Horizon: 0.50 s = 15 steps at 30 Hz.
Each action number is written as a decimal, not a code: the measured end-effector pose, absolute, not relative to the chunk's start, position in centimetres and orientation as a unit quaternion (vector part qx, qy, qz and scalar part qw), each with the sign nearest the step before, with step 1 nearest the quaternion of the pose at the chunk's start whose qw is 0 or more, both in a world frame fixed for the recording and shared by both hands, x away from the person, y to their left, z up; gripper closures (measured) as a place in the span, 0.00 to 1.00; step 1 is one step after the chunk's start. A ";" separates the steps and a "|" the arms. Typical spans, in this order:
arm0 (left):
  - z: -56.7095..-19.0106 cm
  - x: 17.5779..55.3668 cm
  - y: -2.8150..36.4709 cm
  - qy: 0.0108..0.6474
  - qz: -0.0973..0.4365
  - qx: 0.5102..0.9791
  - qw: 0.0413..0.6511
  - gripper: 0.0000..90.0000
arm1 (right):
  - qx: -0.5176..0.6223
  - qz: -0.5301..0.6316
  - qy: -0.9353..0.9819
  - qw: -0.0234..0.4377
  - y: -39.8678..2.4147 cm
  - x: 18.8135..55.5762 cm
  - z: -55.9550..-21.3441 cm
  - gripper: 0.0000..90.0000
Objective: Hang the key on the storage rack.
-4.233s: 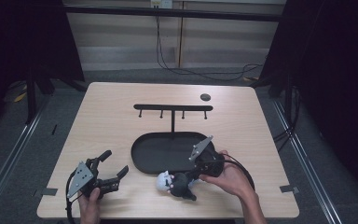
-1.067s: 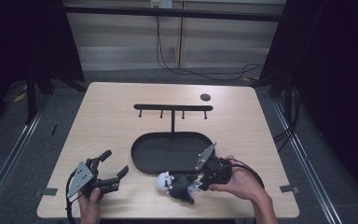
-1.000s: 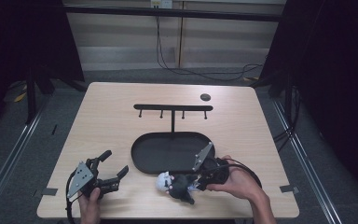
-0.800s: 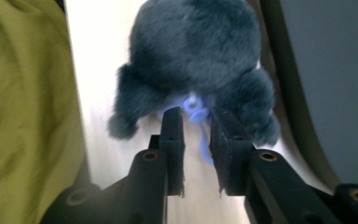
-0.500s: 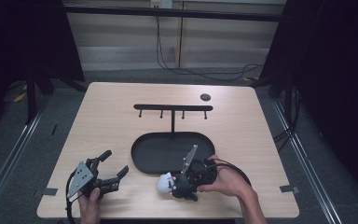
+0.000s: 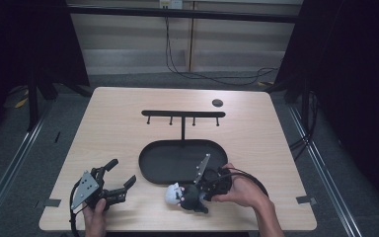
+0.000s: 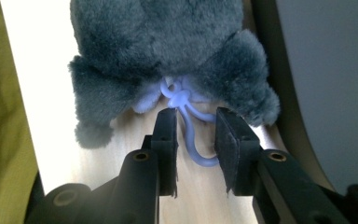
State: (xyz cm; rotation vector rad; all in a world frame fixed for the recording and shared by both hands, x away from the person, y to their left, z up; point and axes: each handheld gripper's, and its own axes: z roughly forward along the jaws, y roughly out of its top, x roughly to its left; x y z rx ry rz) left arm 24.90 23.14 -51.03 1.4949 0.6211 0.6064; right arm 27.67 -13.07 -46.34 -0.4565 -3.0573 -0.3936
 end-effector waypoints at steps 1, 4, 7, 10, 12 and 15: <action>-51.0 24.9 23.1 0.277 0.268 0.656 0.649 0.17 | -0.142 -0.129 -0.981 0.012 -12.9 27.6 -46.4 0.74; -51.0 24.9 23.1 0.274 0.268 0.657 0.649 0.17 | -0.134 -0.129 -0.983 0.004 -12.7 27.5 -46.4 0.73; -51.0 24.9 23.1 0.275 0.266 0.656 0.651 0.17 | -0.132 -0.124 -0.983 -0.005 -12.4 27.6 -46.4 0.82; -51.0 24.9 23.1 0.274 0.267 0.658 0.648 0.17 | -0.130 -0.122 -0.984 -0.008 -12.4 27.7 -46.3 0.89; -51.0 24.9 23.1 0.274 0.267 0.658 0.648 0.17 | -0.134 -0.120 -0.984 0.008 -12.3 27.7 -46.0 0.93; -51.0 24.9 23.1 0.276 0.265 0.655 0.652 0.17 | -0.138 -0.121 -0.982 0.031 -12.2 27.7 -45.7 0.96</action>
